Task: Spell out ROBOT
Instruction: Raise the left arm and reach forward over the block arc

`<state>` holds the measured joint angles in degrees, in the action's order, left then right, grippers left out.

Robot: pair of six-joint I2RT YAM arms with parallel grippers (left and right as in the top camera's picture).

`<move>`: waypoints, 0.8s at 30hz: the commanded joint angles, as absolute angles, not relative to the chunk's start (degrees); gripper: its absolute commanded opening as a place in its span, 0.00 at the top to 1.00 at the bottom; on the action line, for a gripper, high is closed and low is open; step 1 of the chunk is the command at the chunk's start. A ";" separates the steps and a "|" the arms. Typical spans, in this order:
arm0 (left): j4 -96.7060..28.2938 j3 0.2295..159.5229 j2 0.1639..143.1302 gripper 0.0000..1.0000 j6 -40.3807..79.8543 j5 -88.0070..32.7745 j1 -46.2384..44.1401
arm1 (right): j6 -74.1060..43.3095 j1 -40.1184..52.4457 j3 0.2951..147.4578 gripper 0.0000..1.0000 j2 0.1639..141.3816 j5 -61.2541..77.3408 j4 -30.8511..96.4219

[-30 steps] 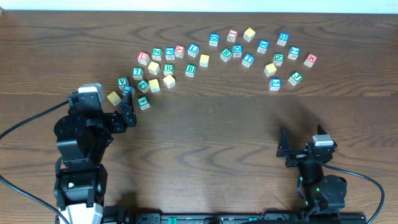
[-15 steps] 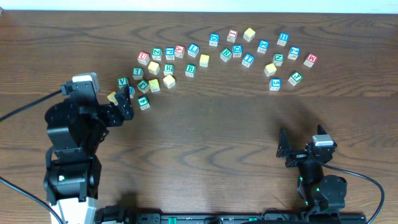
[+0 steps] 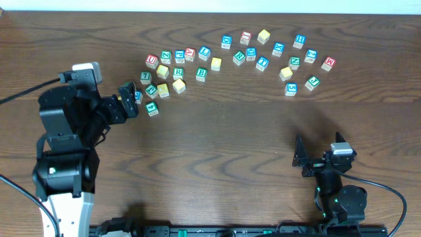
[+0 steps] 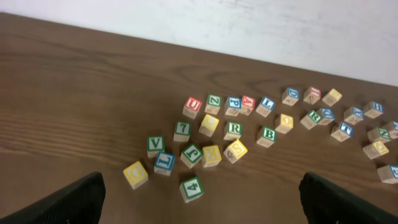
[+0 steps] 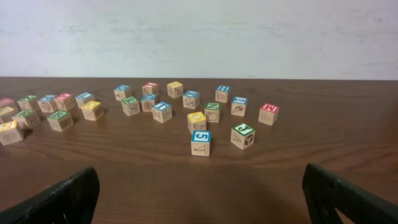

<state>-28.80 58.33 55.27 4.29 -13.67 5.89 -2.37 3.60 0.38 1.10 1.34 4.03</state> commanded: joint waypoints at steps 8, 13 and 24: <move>-33.54 66.50 58.26 0.01 4.36 -15.68 5.76 | -2.94 3.20 0.32 0.01 1.23 1.65 4.27; -38.02 71.16 60.36 0.01 4.38 -15.68 5.76 | -2.94 3.20 0.32 0.01 1.23 1.65 4.29; -54.65 89.30 73.67 0.01 4.34 -16.08 5.26 | -2.94 3.20 0.32 0.01 1.23 1.63 4.27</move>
